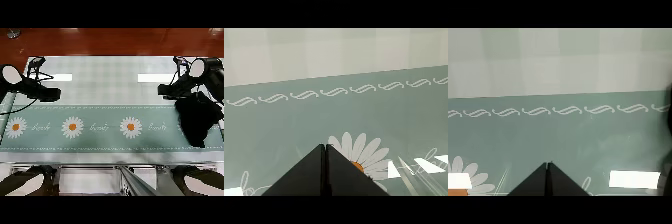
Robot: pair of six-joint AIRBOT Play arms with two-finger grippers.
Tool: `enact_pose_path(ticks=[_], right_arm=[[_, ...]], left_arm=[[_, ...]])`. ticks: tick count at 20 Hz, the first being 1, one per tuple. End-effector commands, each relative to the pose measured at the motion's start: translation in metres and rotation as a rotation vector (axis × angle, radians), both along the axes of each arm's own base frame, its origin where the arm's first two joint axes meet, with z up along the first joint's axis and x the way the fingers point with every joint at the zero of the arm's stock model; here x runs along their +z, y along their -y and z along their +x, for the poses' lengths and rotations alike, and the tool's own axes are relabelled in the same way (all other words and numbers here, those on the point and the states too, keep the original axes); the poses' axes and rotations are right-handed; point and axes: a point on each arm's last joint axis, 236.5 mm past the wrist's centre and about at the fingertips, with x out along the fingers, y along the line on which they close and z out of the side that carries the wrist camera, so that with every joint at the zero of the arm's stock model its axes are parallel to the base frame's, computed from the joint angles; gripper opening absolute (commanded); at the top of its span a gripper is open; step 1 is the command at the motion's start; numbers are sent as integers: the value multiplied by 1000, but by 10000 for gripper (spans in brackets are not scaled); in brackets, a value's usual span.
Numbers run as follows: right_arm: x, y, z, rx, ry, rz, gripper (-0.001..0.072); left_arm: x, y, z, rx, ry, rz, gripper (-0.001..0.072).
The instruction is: Fold the shirts.
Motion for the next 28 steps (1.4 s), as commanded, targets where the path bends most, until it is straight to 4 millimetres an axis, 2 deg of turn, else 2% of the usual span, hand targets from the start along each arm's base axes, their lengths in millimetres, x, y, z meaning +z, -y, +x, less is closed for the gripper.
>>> enact_pose_path(ticks=[1,12,15,17,18,19,20,21,22,23,24,25,26,27,28], right_arm=[[1,0,0,-1,2,0,35],[1,0,2,-2,10,3,35],[9,-1,33,-12,141,13,35],[14,10,44,-2,191,-41,36],[22,21,43,2,184,-82,73],[38,33,42,-6,176,-117,255],[61,50,43,-2,192,-171,425],[88,73,44,-13,234,-254,482],[124,109,43,-74,297,-375,622],[158,145,35,-156,356,-486,637],[188,180,19,-258,406,-571,637],[206,203,-1,-365,438,-586,637],[212,218,-18,-445,457,-568,637],[211,228,-34,-488,474,-551,637],[203,235,-48,-505,470,-549,638]], left_arm=[[0,0,0,-1,1,0,18],[0,0,1,2,1,-1,18],[2,2,6,8,24,-10,18],[3,2,12,13,50,-10,18],[6,4,18,19,74,-21,18],[7,6,18,21,75,-33,18],[7,6,17,21,74,-32,18],[7,3,16,20,66,-23,18],[6,2,12,20,46,-24,18],[4,2,6,14,22,-23,18],[2,3,-1,-2,-7,-20,20],[0,3,-10,-49,-35,-10,28],[-1,3,-17,-58,-66,-9,214],[-1,3,-22,-62,-83,-9,543],[-1,3,-27,-67,-100,-9,588]])
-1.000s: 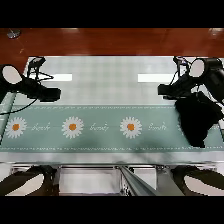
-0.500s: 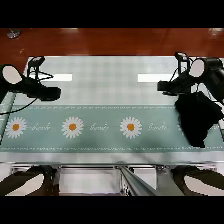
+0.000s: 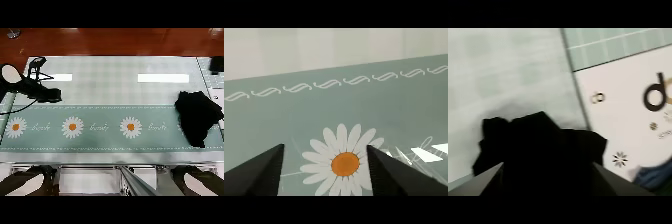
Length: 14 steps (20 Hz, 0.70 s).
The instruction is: Fold the shirts.
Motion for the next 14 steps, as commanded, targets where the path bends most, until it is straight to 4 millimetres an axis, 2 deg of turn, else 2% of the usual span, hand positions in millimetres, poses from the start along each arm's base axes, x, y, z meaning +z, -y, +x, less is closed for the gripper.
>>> enact_pose_path(ticks=[1,2,3,4,6,8,9,11,14], right_arm=[[6,52,-66,-180,49,-53,637],[-15,57,-85,-205,6,-46,637],[-44,58,-102,-220,-40,-21,637],[-75,52,-113,-204,-77,24,637],[-125,38,-119,-211,-94,165,637],[-153,23,-102,-203,-42,323,637],[-162,20,-91,-204,-25,391,637],[-187,25,-78,-232,-40,472,637],[-239,32,-78,-281,-158,533,636]], left_arm=[[0,0,-24,-45,-87,6,629],[2,0,-31,-60,-104,9,683],[7,0,-36,-65,-102,7,686],[15,0,-38,-65,-69,7,690],[33,-4,-38,-26,43,3,697],[39,-14,-36,82,170,-13,697],[34,-18,-38,134,206,-24,697],[15,-20,-47,220,196,-48,697],[-13,-19,-62,276,109,-61,697]])
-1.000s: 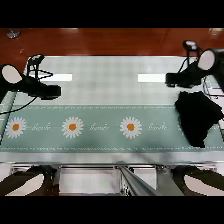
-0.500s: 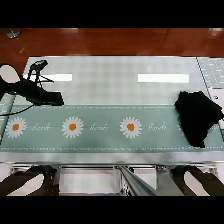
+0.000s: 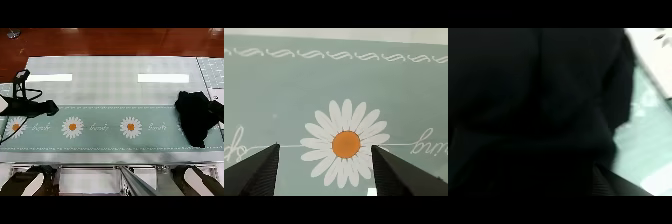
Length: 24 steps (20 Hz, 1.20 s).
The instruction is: Fold the shirts.
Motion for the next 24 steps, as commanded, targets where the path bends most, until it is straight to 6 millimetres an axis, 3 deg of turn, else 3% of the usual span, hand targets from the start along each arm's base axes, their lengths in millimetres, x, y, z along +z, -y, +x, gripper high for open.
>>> enact_pose_path(ticks=[1,3,4,6,8,10,12,15,16,18,21,24], right_arm=[[-59,-4,5,-32,-77,137,636],[-84,-7,0,-35,-139,172,625],[-90,-7,-1,-37,-154,181,575],[-85,-5,7,-35,-130,180,41],[-48,2,36,-7,-35,156,34],[17,14,73,21,127,96,35],[109,18,109,64,358,23,35],[244,-17,134,235,686,-24,35],[286,-35,132,287,790,-30,35],[352,-60,116,361,934,-79,34],[427,-84,87,416,1079,-165,34],[509,-124,57,503,1282,-179,34]], left_arm=[[-18,-1,-7,86,-10,-36,697],[-15,4,-1,95,14,-61,696],[-13,8,3,102,27,-83,697],[-9,15,7,113,44,-124,696],[-7,17,10,117,54,-136,696],[-5,16,13,119,72,-134,696],[-2,15,19,83,107,-115,696],[5,14,18,-22,127,-67,696],[10,16,18,-29,124,-71,696],[22,23,18,-34,133,-102,696],[40,33,21,-27,178,-158,696],[46,32,28,-16,217,-159,696]])
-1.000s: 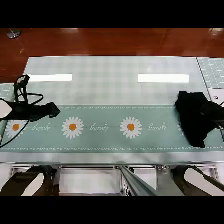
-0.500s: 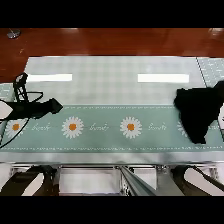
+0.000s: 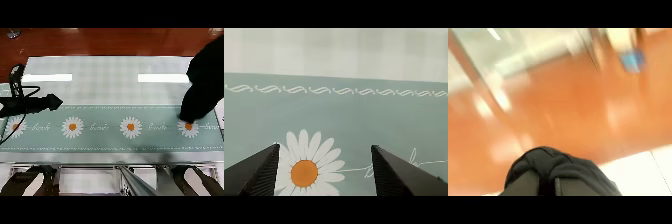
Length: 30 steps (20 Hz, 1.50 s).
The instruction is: Fold the shirts.
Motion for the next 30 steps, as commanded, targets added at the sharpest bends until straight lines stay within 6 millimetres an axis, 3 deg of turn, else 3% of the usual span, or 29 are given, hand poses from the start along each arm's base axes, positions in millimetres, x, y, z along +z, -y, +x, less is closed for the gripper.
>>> enact_pose_path(ticks=[1,3,5,8,10,13,17,20,22,23,25,27,28,29,30], right_arm=[[95,-56,-44,131,234,-46,34],[118,-81,-64,195,284,-109,34],[119,-104,-73,285,281,-92,34],[103,-134,-82,419,220,-84,34],[81,-164,-84,539,146,-91,34],[1,-243,-81,820,-88,-86,34],[-153,-332,-53,870,-441,-179,34],[-278,-411,-66,965,-702,-140,33],[-350,-458,-89,1033,-889,-63,33],[-371,-475,-97,1050,-950,-24,34],[-402,-490,-99,1040,-1009,2,35],[-405,-484,-89,1009,-1021,28,47],[-397,-474,-79,994,-1025,39,280],[-384,-455,-67,984,-1024,33,623],[-370,-426,-51,952,-1022,-10,633]], left_arm=[[11,2,8,9,49,-19,696],[12,2,9,12,55,-19,696],[13,1,12,17,67,-18,696],[15,0,15,23,80,-18,696],[15,0,15,23,80,-18,696],[15,0,16,25,83,-18,696],[15,1,15,20,78,-18,695],[9,2,11,14,57,-17,696],[4,2,9,14,43,-17,696],[1,2,8,14,37,-18,696],[-3,2,6,14,26,-18,696],[-6,2,4,16,15,-20,696],[-7,3,4,15,14,-20,696],[-7,3,3,11,12,-17,696],[-7,3,3,-3,15,-9,696]])
